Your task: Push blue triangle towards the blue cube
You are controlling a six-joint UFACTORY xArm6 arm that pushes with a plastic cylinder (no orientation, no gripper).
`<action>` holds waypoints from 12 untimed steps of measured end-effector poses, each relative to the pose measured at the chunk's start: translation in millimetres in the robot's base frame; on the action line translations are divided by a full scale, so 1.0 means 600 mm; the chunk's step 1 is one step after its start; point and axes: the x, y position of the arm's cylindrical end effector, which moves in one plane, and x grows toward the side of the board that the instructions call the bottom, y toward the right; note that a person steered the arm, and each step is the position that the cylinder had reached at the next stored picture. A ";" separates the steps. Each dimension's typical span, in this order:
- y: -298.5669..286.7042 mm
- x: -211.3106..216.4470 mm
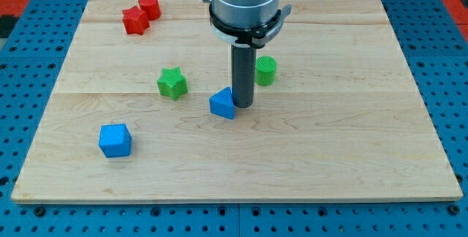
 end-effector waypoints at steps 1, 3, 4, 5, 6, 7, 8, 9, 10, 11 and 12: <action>-0.003 -0.002; 0.001 -0.015; 0.004 -0.049; 0.004 -0.065; 0.004 -0.045; -0.043 -0.017; -0.083 -0.007; -0.099 0.048; -0.129 0.100; -0.182 0.116; -0.189 0.118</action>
